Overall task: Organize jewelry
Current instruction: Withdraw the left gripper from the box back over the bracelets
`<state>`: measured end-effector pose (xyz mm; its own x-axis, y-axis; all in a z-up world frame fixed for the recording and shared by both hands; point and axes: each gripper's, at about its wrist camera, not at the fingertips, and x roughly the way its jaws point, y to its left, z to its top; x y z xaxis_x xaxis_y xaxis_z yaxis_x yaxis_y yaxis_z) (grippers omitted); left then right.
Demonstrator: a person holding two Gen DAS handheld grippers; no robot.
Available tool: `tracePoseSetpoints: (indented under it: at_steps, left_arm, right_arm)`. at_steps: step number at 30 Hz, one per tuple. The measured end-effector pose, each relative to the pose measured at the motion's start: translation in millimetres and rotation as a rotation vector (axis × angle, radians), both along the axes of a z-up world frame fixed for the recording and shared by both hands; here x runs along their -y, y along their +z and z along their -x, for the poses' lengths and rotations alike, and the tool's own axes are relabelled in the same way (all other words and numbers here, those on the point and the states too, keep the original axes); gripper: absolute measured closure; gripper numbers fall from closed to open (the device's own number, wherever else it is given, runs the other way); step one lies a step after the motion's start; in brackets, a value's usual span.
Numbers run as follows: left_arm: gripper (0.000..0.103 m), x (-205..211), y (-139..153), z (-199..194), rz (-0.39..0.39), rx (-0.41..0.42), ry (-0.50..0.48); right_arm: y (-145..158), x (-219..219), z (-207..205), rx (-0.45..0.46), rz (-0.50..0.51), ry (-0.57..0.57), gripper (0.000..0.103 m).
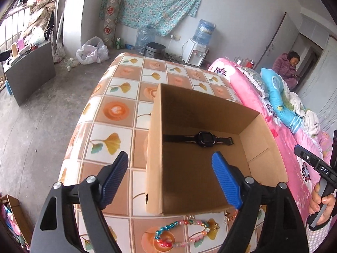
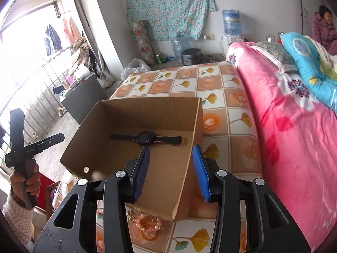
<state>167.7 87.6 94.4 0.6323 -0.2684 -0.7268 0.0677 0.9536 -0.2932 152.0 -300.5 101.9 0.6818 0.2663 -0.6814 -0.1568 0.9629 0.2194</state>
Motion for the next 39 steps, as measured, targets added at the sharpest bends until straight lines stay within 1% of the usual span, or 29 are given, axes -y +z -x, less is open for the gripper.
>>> tracePoseSetpoints:
  at_steps: [4, 8, 9, 10, 11, 14, 17, 22, 26, 29, 31, 35, 39]
  left_arm:
    - [0.023, -0.6, -30.6, 4.6, 0.083, -0.096, -0.013]
    - [0.023, 4.9, -50.8, 8.1, 0.182, -0.155, -0.039]
    - [0.022, 7.8, -52.6, 8.9, 0.187, -0.158, -0.038]
    - [0.022, 10.7, -51.2, 10.2, 0.173, -0.147, -0.036]
    - [0.022, 13.8, -50.4, 11.5, 0.153, -0.144, -0.037]
    - [0.022, 17.8, -48.4, 16.6, 0.142, -0.143, -0.042]
    - [0.022, 21.4, -47.7, 24.2, 0.121, -0.145, -0.057]
    - [0.022, 24.7, -47.5, 45.5, 0.123, -0.162, -0.073]
    - [0.022, 26.2, -44.7, 58.8, 0.120, -0.151, -0.076]
    - [0.022, 28.7, -35.8, 56.7, 0.092, -0.106, -0.071]
    - [0.023, 28.1, -29.3, 50.1, 0.092, -0.082, -0.062]
    - [0.023, 25.5, -27.4, 37.6, 0.095, -0.078, -0.048]
    - [0.023, 23.9, -37.1, 38.9, 0.098, -0.096, -0.050]
  right_arm:
    - [-26.9, 7.3, -3.0, -0.087, -0.065, -0.030, 0.059]
    - [-45.0, 3.5, -5.8, -0.140, -0.120, -0.011, 0.059]
    - [-48.3, 0.9, -6.6, -0.152, -0.132, 0.001, 0.059]
    - [-51.0, -1.6, -7.0, -0.165, -0.146, 0.013, 0.059]
    - [-50.5, -4.2, -5.1, -0.159, -0.133, 0.006, 0.059]
    - [-48.0, -7.1, 3.3, -0.156, -0.103, -0.001, 0.059]
    - [-47.9, -4.5, 11.0, -0.166, -0.113, -0.001, 0.059]
    - [-49.1, 0.6, 29.4, -0.182, -0.127, -0.012, 0.059]
    - [-49.1, 1.4, 38.1, -0.186, -0.131, -0.010, 0.059]
    - [-43.3, 1.5, 34.5, -0.164, -0.142, -0.005, 0.059]
    - [-38.3, 0.6, 28.7, -0.147, -0.138, -0.010, 0.058]
    - [-38.5, -1.4, 19.5, -0.142, -0.136, -0.012, 0.058]
    - [-44.3, -3.9, 23.4, -0.149, -0.119, -0.010, 0.058]
